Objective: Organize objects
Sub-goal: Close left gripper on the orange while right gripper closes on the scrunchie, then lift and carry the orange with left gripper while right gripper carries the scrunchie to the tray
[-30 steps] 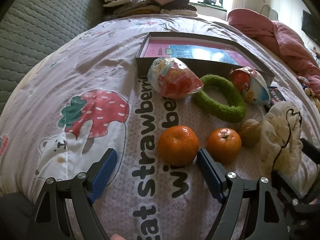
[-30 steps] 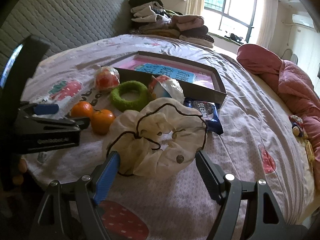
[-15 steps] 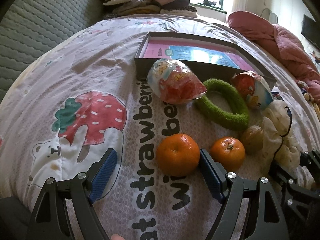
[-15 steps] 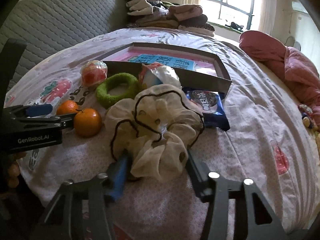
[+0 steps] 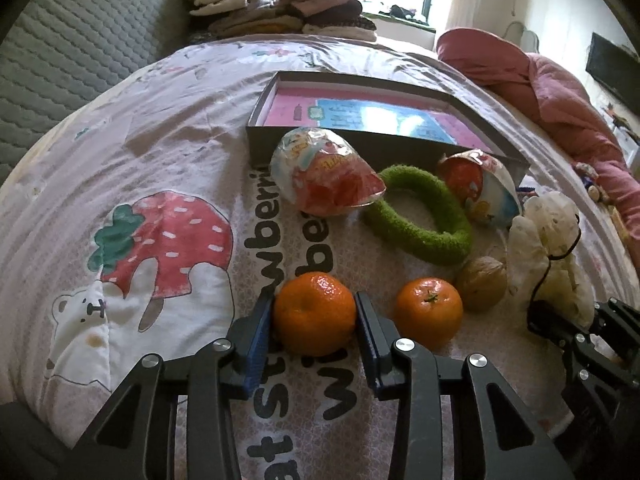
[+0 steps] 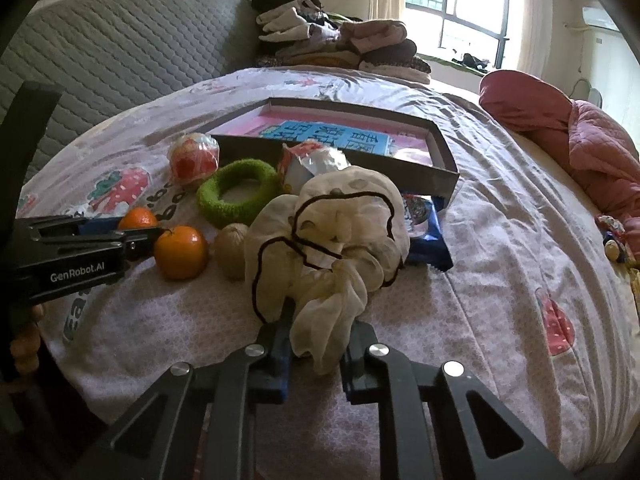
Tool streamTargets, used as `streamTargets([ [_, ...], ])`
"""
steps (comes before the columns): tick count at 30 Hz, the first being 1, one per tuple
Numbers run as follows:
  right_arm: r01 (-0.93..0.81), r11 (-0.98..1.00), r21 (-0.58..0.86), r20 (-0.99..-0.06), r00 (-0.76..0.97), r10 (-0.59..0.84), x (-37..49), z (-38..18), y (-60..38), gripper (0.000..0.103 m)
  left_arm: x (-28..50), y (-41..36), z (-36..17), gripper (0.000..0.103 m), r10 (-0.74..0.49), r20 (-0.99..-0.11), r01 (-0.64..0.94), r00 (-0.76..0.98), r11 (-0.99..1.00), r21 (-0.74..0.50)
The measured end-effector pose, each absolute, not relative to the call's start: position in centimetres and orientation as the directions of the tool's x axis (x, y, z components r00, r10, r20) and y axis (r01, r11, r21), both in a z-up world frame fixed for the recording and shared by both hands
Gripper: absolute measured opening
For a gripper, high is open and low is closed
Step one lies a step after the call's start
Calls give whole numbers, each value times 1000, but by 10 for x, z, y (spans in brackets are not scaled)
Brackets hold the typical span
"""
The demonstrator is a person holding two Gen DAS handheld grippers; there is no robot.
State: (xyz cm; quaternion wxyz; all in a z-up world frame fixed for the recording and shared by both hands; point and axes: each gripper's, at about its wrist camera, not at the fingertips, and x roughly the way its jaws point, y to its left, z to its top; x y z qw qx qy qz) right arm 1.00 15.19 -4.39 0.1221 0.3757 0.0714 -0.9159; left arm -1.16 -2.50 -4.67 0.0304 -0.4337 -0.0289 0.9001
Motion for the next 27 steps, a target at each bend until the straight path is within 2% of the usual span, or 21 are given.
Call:
streamTargets([
  [7, 277, -961, -25, -643, -740, -197, 17, -28, 157, 18, -3, -23, -33, 40, 84, -742, -44, -666, -996, -74],
  [16, 273, -961, -39, -596, -779, -197, 19, -17, 158, 18, 10, -15, -13, 40, 76, -653, -74, -753, -997, -31],
  [27, 259, -965, -41, -548, -813, -195, 1, 6, 165, 18, -5, -9, 4, 40, 72, -621, -74, -780, -997, -22],
])
